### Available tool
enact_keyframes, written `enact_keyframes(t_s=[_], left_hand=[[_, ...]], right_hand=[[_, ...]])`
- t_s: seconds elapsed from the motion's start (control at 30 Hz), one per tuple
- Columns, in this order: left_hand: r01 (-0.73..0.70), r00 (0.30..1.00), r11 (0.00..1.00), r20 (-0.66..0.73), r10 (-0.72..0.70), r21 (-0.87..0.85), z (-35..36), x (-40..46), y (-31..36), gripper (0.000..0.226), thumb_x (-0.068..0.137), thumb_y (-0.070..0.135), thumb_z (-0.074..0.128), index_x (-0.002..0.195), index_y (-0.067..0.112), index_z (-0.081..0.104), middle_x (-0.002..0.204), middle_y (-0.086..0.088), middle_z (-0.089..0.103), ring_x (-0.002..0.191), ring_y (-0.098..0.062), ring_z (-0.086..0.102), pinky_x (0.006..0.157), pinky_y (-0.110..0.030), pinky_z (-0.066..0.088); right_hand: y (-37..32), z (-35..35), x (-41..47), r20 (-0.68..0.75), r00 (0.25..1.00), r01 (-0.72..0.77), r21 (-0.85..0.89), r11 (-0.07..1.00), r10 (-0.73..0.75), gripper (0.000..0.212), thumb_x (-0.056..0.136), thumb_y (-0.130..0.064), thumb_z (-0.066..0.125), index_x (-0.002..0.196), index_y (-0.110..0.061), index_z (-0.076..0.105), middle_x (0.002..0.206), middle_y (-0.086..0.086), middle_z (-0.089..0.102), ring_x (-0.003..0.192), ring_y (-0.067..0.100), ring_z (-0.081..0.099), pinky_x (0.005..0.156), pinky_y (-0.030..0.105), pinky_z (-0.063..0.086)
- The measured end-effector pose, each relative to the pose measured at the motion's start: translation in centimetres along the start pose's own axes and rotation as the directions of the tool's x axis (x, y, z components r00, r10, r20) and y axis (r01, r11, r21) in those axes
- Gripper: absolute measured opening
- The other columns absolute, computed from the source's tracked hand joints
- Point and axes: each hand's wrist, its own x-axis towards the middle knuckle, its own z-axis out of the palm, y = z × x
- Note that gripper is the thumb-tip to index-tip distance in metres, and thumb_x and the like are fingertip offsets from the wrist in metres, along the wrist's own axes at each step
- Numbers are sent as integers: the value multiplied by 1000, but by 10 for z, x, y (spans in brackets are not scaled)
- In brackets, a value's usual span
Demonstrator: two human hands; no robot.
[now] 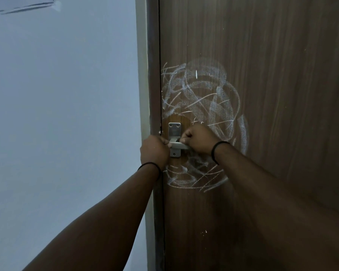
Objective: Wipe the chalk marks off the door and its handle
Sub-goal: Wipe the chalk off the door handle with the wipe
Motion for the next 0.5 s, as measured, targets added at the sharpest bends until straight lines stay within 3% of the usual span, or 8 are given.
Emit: enact_keyframes(t_s=[0.1, 0.2, 0.3, 0.37, 0.43, 0.5], left_hand=[[10, 1000, 1000, -2, -10, -7, -1, 0, 1, 13, 88, 22, 70, 97, 17, 78, 92, -3, 76, 83, -20, 67, 81, -36, 58], [22, 1000, 999, 15, -22, -34, -4, -1, 1, 13, 88, 23, 70, 95, 14, 78, 88, -4, 76, 78, -20, 70, 82, -38, 59], [52, 998, 995, 44, -48, -85, -2, -2, 1, 15, 89, 23, 69, 95, 11, 77, 87, -6, 75, 79, -23, 71, 82, -42, 60], [92, 993, 988, 79, -82, -125, 1, -2, 1, 16, 91, 23, 67, 96, 10, 75, 87, -9, 75, 81, -26, 72, 81, -44, 60], [133, 986, 978, 119, -115, -162, 3, -1, 0, 17, 92, 22, 65, 95, 7, 73, 88, -13, 74, 82, -30, 72, 80, -47, 60], [154, 981, 973, 147, -129, -173, 4, -1, 0, 19, 94, 22, 63, 95, 5, 70, 88, -15, 73, 81, -34, 72, 79, -49, 60]], right_hand=[[-6, 15, 7, -30, 999, 27, -48, 998, -29, 20, 93, -16, 62, 74, -16, 67, 79, 4, 68, 73, 16, 60, 68, 30, 46], [7, 9, 0, -89, 996, 10, 41, 999, -7, 15, 92, -18, 65, 81, -18, 74, 84, -3, 72, 79, 11, 64, 72, 28, 50], [25, -3, -10, -244, 960, -125, 84, 989, 141, 15, 90, -13, 66, 80, -16, 77, 83, -2, 73, 81, 15, 67, 69, 27, 49], [31, -8, -17, -393, 887, -215, 113, 970, 243, 21, 91, -10, 61, 77, -16, 75, 77, 1, 71, 79, 19, 67, 64, 25, 47], [27, -11, -16, -483, 844, -174, 163, 971, 232, 23, 93, -10, 56, 80, -17, 74, 78, 0, 70, 77, 19, 67, 63, 27, 50], [11, -9, -8, -473, 868, -68, 193, 979, 153, 20, 93, -10, 57, 83, -19, 72, 81, -4, 70, 77, 13, 65, 59, 22, 46]])
